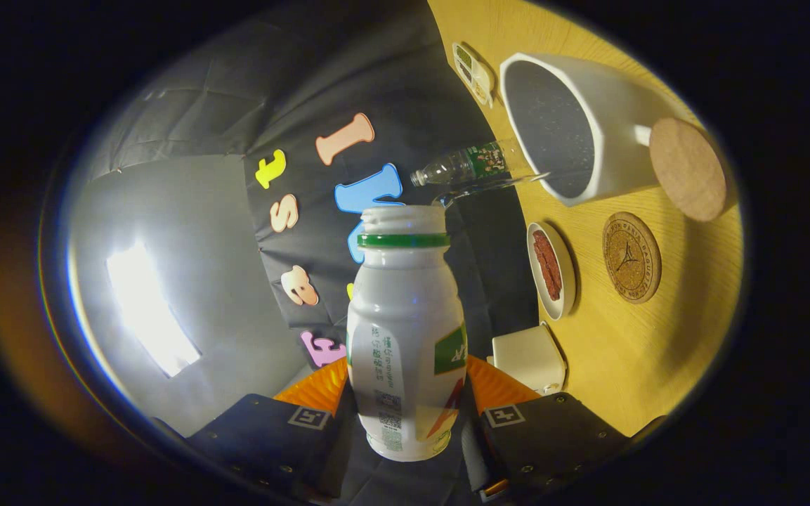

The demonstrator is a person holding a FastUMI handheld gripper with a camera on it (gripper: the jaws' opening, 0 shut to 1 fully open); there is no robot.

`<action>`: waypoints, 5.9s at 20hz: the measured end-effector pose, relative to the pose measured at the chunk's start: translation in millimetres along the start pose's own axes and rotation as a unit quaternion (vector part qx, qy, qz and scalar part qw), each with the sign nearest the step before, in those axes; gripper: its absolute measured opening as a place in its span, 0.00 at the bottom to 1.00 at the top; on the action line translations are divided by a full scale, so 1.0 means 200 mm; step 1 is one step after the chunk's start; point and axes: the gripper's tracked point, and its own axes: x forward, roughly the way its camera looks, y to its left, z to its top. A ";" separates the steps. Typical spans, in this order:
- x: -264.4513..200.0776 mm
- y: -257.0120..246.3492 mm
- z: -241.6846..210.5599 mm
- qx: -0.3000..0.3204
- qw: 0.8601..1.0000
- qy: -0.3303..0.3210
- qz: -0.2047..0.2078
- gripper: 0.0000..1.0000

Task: Take the bottle from table, then pour the juice into the cup, finally place the bottle on the coaster

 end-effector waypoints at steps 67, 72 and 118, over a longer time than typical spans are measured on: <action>0.03 -0.02 0.21 0.088 0.991 -0.097 -0.034 0.64; 0.05 -0.13 0.16 -0.094 0.990 -0.049 -0.091 0.65; 0.16 -0.58 0.30 -0.759 0.591 0.036 -0.271 0.92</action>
